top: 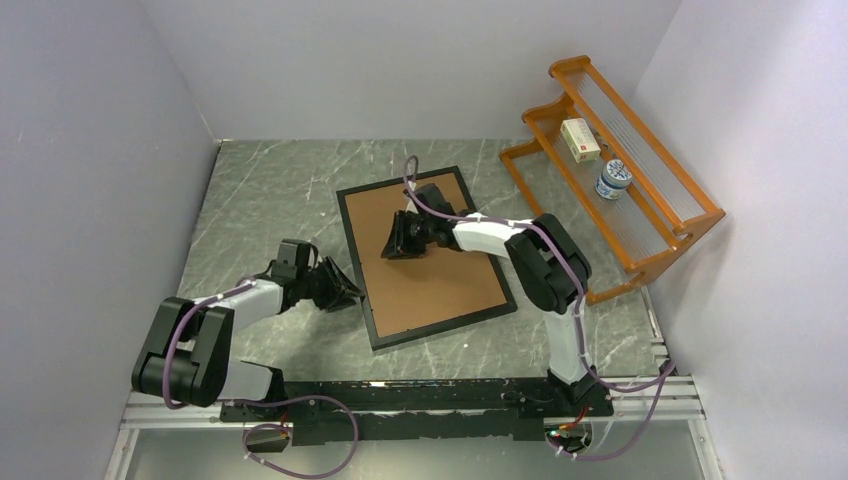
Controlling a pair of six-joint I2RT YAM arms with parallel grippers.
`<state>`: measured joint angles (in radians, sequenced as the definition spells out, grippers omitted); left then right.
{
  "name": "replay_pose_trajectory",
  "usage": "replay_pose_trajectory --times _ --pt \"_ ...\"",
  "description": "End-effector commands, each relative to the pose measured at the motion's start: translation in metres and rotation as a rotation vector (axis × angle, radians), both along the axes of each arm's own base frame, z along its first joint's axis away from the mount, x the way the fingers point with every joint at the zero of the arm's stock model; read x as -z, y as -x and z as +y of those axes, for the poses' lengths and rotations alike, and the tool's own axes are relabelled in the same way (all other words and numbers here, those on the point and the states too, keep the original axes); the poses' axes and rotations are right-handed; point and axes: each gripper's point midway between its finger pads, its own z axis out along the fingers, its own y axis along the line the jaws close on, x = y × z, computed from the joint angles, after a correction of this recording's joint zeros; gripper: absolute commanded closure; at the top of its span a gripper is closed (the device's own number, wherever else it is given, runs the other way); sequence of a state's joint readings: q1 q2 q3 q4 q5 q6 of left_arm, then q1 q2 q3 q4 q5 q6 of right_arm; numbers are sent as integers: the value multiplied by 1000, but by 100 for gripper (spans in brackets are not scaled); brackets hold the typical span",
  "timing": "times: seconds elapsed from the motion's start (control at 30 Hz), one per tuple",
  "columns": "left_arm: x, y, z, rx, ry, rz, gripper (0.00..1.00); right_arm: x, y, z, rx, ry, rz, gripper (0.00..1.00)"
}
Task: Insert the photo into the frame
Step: Install the photo frame at the center of the board.
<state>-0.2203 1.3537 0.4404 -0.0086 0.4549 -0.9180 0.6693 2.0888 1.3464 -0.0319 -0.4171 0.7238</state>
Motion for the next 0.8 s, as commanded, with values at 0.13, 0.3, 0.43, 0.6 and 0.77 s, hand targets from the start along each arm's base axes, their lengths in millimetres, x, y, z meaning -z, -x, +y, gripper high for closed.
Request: replay_pose_trajectory --times 0.13,0.3,0.43,0.6,0.77 --pt "-10 -32 39 -24 -298 -2 46 -4 23 -45 56 105 -4 71" --pt "-26 -74 39 -37 -323 -43 36 -13 32 -49 49 80 -8 72" --pt "-15 -96 35 -41 -325 -19 35 -15 37 -50 42 70 -5 73" --pt "9 -109 30 -25 -314 6 40 -21 42 -51 36 54 -12 73" --pt "23 -106 22 -1 -276 17 56 -26 44 -54 24 58 -27 73"
